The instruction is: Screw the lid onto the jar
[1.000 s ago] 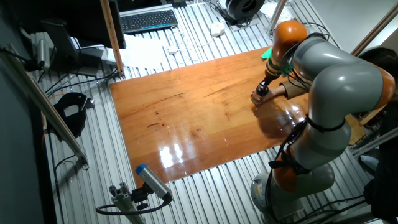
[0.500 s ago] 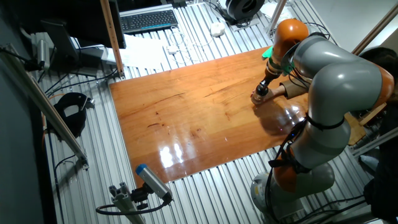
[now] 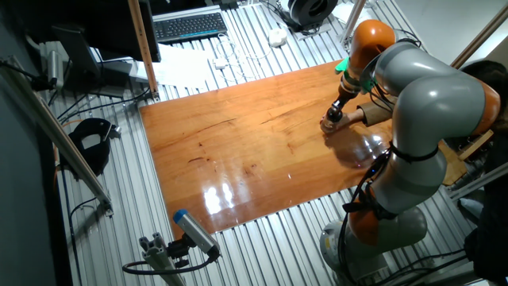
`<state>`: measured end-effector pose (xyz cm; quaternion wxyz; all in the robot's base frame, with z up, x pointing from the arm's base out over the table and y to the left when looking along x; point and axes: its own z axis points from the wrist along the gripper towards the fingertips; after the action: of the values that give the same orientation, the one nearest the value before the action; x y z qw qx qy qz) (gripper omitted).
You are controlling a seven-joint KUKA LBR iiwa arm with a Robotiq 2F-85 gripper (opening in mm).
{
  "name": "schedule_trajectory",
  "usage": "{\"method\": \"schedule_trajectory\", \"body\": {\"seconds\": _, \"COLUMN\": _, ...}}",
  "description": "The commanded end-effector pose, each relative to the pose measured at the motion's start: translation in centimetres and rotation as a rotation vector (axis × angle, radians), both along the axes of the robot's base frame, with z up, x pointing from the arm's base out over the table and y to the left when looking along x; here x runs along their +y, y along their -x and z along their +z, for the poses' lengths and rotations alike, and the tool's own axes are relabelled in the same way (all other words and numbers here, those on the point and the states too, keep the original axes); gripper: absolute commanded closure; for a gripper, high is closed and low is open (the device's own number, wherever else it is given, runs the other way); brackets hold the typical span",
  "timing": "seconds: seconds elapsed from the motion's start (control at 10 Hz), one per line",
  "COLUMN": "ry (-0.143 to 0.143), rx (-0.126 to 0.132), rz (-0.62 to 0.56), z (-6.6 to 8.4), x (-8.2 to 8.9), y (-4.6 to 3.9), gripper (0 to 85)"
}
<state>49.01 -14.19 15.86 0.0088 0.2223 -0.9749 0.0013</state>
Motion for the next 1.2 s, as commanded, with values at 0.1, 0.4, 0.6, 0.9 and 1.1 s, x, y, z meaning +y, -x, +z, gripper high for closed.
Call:
{"method": "schedule_trajectory", "body": {"seconds": 0.1, "ry": -0.005, "rx": -0.005, "rz": -0.001, "z": -0.04, "x": 0.02, "y": -0.01, "gripper": 85.0}}
{"method": "schedule_trajectory", "body": {"seconds": 0.4, "ry": 0.000, "rx": -0.002, "rz": -0.024, "z": -0.01, "x": 0.03, "y": -0.01, "gripper": 85.0}}
{"method": "schedule_trajectory", "body": {"seconds": 0.6, "ry": -0.010, "rx": 0.003, "rz": -0.119, "z": -0.03, "x": 0.02, "y": 0.00, "gripper": 85.0}}
{"method": "schedule_trajectory", "body": {"seconds": 0.9, "ry": 0.009, "rx": -0.024, "rz": -0.247, "z": 0.04, "x": -0.01, "y": 0.09, "gripper": 85.0}}
{"method": "schedule_trajectory", "body": {"seconds": 1.1, "ry": 0.006, "rx": -0.032, "rz": -0.326, "z": 0.10, "x": -0.04, "y": 0.17, "gripper": 85.0}}
